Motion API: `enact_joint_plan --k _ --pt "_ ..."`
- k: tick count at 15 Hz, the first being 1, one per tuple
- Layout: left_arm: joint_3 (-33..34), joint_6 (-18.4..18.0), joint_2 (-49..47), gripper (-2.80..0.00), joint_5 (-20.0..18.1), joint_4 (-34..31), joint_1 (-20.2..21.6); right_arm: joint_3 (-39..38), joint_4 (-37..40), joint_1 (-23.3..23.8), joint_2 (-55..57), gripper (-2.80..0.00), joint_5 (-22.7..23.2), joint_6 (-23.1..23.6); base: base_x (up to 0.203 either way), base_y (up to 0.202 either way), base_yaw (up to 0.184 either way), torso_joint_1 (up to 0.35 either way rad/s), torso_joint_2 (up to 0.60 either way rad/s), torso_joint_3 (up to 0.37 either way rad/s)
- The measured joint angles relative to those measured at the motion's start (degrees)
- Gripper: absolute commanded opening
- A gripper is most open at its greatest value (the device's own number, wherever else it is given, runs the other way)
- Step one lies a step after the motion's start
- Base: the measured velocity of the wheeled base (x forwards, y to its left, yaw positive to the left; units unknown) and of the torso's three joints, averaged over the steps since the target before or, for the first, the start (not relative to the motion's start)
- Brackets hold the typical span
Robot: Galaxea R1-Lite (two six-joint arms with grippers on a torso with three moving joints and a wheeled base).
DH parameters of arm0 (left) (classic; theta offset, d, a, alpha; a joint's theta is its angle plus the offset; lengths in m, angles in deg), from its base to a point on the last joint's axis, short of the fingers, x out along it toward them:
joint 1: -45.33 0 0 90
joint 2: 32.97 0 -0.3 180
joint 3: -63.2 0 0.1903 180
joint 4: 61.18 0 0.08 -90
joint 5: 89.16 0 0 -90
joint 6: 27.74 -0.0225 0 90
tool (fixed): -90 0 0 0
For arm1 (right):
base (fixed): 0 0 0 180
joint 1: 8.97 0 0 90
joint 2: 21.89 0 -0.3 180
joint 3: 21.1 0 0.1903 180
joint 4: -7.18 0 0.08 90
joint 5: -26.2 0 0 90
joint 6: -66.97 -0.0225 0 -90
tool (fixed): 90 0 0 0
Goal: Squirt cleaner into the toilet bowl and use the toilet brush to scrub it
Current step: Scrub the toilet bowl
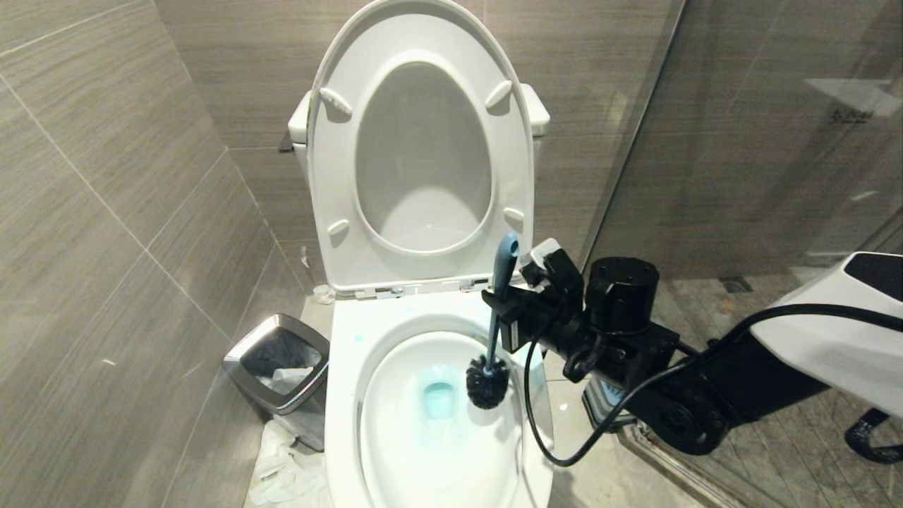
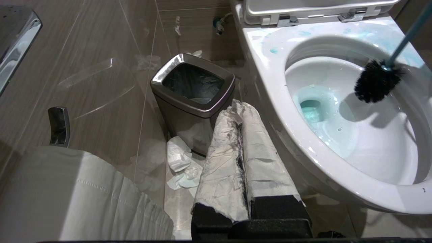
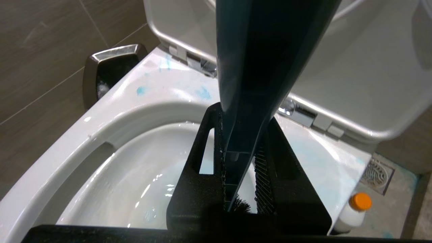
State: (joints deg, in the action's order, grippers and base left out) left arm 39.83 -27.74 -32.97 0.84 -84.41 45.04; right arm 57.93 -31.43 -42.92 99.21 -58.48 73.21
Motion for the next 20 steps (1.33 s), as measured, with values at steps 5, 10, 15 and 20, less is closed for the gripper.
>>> enact_joint_plan --k 5,10,15,20 --pt "0.0 0.0 0.0 -2.80 0.0 0.0 0.0 11.7 1.6 0.1 8.1 -2.80 0.0 1.0 0.000 0.000 0.000 0.000 0.00 0.000" --pt "0.0 0.0 0.0 -2.80 0.0 0.0 0.0 20.9 2.0 -0.1 15.9 -2.80 0.2 1.5 0.000 0.000 0.000 0.000 0.00 0.000" --pt "0.0 0.0 0.0 -2.80 0.0 0.0 0.0 28.0 1.9 -2.2 20.7 -2.80 0.8 1.7 0.000 0.000 0.000 0.000 0.00 0.000" --pt "0.0 0.0 0.0 -2.80 0.0 0.0 0.0 37.4 3.3 -5.6 25.5 -2.80 2.7 1.7 0.000 0.000 0.000 0.000 0.00 0.000"
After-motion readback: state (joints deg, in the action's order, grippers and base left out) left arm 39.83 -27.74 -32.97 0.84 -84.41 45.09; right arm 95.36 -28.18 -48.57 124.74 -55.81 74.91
